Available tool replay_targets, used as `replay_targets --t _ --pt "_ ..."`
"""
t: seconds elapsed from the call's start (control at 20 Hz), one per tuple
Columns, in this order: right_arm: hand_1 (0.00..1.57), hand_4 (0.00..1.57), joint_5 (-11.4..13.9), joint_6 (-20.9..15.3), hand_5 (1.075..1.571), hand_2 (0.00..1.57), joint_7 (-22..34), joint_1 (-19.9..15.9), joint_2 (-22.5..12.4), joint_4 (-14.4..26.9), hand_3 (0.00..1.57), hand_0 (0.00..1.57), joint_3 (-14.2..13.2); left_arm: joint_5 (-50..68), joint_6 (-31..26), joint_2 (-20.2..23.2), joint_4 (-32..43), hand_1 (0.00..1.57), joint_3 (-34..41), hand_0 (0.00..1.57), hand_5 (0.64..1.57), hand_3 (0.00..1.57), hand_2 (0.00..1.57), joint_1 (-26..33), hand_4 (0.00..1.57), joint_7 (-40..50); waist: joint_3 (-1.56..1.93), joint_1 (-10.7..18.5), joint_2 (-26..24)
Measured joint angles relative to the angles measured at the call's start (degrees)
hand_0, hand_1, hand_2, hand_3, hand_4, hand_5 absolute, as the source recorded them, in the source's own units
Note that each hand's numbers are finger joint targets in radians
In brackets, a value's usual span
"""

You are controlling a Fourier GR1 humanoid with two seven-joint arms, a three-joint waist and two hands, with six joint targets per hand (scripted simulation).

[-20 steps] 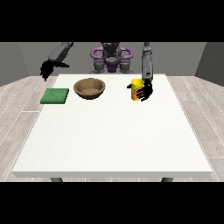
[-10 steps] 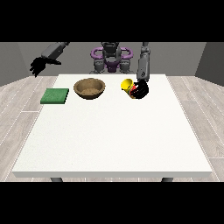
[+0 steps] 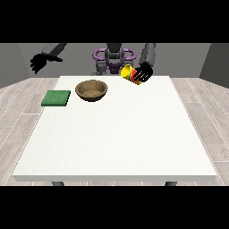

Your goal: Pick the cup and pour the ball into the bowl, then pick the bowl and place it on the pad

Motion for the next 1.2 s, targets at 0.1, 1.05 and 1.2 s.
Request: replay_targets --t 0.1,1.05,1.2 --pt "0.0 0.0 0.43 0.3 1.557 0.0 -0.41 1.03 -0.16 1.49 0.0 0.0 0.04 -4.22 0.85 -0.3 0.08 1.36 -2.61 1.36 1.568 1.57 1.57 -0.63 1.07 4.43 0.0 0.95 -1.86" --pt "0.0 0.0 1.98 1.51 1.534 0.0 -5.4 -3.08 -3.07 12.29 0.18 0.0 -0.73 -32.54 -2.78 -6.29 -5.84 0.55 -22.06 0.55 1.565 1.57 1.57 -8.03 0.93 36.95 -0.07 2.13 -1.86" --pt "0.0 0.0 2.76 -0.58 1.533 0.0 -3.81 -5.55 -2.71 12.22 0.22 0.0 0.05 -35.9 -4.47 -6.4 -6.09 0.55 -24.45 0.55 1.571 1.57 1.57 -9.62 0.88 39.47 -0.1 2.18 -1.42"
